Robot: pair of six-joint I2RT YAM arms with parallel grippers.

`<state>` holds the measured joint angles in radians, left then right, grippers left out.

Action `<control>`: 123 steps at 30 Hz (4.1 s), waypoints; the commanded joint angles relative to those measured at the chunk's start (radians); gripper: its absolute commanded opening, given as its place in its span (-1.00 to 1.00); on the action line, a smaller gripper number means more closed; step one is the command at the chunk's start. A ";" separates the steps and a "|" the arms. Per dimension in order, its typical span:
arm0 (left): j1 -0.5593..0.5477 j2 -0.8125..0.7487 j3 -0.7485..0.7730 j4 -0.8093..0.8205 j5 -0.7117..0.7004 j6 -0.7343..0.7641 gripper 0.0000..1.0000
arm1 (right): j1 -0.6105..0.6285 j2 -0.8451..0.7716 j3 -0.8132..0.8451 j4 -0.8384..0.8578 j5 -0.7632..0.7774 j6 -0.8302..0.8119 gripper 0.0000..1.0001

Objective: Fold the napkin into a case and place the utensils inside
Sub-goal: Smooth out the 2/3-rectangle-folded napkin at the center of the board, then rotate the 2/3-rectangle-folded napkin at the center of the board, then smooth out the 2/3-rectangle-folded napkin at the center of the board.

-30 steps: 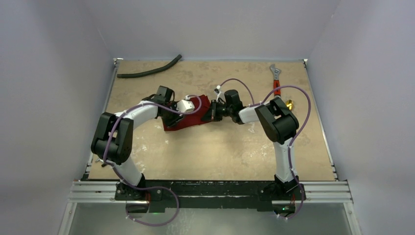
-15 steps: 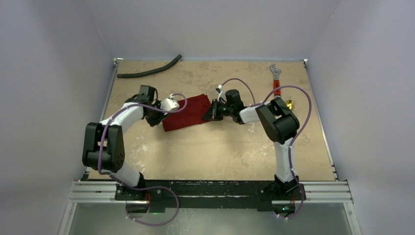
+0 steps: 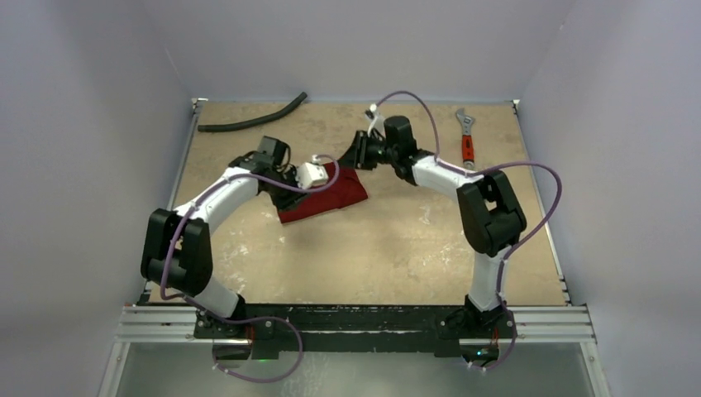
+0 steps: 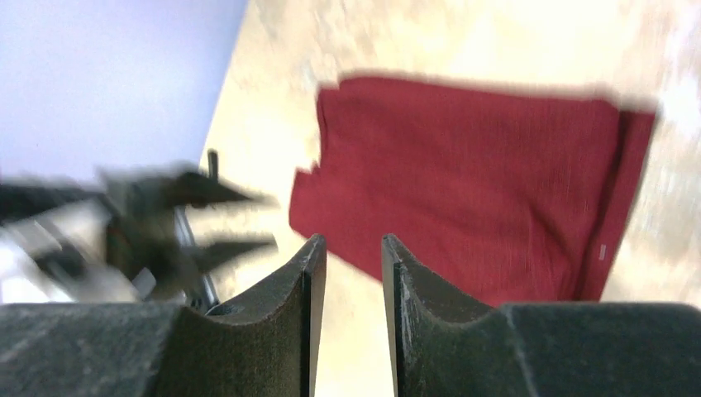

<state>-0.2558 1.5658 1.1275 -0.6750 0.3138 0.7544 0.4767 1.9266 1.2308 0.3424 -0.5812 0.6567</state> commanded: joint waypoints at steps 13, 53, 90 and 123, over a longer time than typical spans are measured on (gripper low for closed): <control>-0.099 0.064 -0.178 0.095 -0.133 0.057 -0.38 | 0.005 0.515 0.786 -0.362 0.319 -0.298 -0.48; -0.108 0.240 0.316 0.031 -0.062 -0.156 -0.21 | 0.083 -0.321 -0.363 0.000 0.389 -0.234 -0.67; -0.347 0.452 0.365 0.022 -0.226 -0.573 -0.37 | 0.013 -0.296 -0.594 0.194 0.287 -0.112 -0.80; -0.442 0.384 0.524 0.039 -0.149 -0.312 -0.15 | -0.019 -0.633 -0.841 0.176 0.259 0.084 -0.88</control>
<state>-0.7006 2.0907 1.7462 -0.7033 0.1520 0.5251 0.4984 1.3270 0.3607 0.6224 -0.3981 0.7086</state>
